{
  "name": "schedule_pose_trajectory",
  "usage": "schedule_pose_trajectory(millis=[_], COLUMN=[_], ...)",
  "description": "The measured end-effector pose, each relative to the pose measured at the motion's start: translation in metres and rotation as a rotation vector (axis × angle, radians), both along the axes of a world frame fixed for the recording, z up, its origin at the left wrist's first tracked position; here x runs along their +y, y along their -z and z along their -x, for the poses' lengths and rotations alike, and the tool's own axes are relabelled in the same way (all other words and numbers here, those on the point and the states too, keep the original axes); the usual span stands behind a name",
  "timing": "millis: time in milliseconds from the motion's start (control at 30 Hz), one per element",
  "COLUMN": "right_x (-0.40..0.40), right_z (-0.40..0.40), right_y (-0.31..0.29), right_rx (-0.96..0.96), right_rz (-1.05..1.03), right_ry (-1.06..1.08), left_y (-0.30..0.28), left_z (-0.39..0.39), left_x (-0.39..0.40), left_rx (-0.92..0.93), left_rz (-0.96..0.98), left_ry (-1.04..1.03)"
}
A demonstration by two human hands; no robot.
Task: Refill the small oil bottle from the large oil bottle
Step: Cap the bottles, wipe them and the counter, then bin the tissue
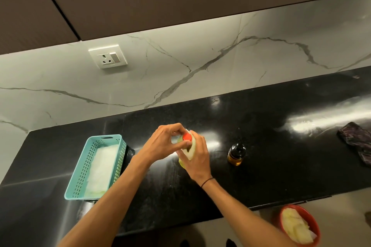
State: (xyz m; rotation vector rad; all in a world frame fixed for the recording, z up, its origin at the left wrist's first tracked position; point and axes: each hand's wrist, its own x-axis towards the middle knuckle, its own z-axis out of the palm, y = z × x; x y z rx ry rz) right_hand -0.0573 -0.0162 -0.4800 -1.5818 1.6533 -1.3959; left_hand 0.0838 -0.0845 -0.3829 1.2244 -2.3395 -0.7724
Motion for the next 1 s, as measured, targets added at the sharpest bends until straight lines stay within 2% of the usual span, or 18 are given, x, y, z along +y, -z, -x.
schedule_pose_trajectory(millis=[133, 333, 400, 500, 600, 700, 767, 833, 933, 1000], right_x=[0.024, 0.01, -0.005, -0.035, -0.056, -0.065, -0.072, -0.073, -0.073, -0.074], right_z=[-0.004, 0.007, 0.007, 0.014, 0.023, 0.027, 0.028, 0.031, 0.03, 0.033], right_y=[0.009, -0.003, -0.015, -0.03, -0.051, -0.075, -0.077, -0.068, -0.037, -0.011], right_rx=[-0.05, -0.392, -0.445, -0.402, -0.277, -0.153, -0.087, -0.146, -0.332, -0.383], right_rz=[0.02, -0.101, -0.148, -0.337, -0.494, -0.609, -0.632, -0.65, -0.665, -0.643], right_ry=[-0.033, -0.138, -0.178, -0.324, -0.542, -0.672, -0.669, -0.644, -0.548, -0.532], left_y=[-0.008, -0.008, -0.007, -0.008, -0.01, -0.01, -0.006, 0.008, 0.051, 0.081], left_z=[-0.011, -0.019, -0.019, -0.022, -0.026, -0.026, -0.027, -0.026, -0.03, -0.031], left_x=[-0.002, -0.001, -0.001, -0.005, -0.007, -0.006, -0.003, 0.007, 0.036, 0.057], left_rx=[-0.043, -0.052, -0.06, -0.086, -0.086, -0.086, -0.072, -0.022, 0.2, 0.237], left_rz=[-0.06, -0.087, -0.07, -0.061, -0.087, -0.081, -0.039, -0.015, -0.18, -0.305], left_ry=[0.089, 0.126, 0.143, 0.15, 0.166, 0.156, 0.114, 0.04, -0.205, -0.305])
